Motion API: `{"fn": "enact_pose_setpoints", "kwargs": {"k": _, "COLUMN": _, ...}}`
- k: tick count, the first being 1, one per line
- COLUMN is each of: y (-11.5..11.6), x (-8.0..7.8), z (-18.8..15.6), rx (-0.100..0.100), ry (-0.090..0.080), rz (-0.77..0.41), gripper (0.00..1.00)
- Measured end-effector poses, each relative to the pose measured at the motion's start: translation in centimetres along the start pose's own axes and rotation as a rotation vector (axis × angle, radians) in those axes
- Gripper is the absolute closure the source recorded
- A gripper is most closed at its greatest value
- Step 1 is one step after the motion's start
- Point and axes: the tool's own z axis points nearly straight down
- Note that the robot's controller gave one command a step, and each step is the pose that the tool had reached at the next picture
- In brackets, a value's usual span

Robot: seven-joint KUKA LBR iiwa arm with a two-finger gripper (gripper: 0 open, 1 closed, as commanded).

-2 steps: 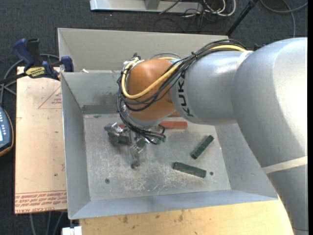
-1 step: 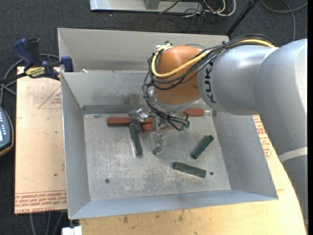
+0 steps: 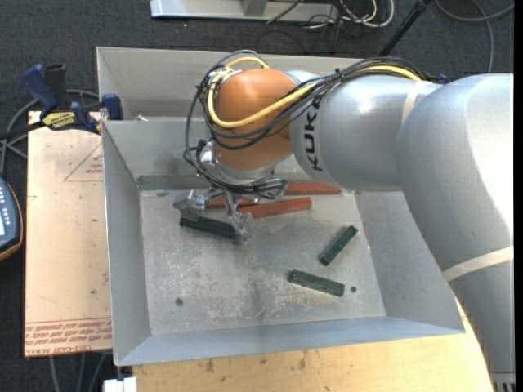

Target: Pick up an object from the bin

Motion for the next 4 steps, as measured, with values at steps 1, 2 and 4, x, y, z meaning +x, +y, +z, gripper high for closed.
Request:
{"fn": "enact_pose_setpoints", "kwargs": {"k": 1, "y": -0.2, "x": 0.1, "z": -0.2, "rx": 0.001, "ry": 0.001, "rz": 0.002, "gripper": 1.00}}
{"fn": "enact_pose_setpoints", "kwargs": {"k": 2, "y": -0.1, "x": 0.1, "z": 0.0, "rx": 0.000, "ry": 0.000, "rz": 0.002, "gripper": 0.00}}
{"fn": "enact_pose_setpoints", "kwargs": {"k": 4, "y": 0.5, "x": -3.0, "z": -0.2, "rx": 0.001, "ry": -0.004, "rz": 0.063, "gripper": 1.00}}
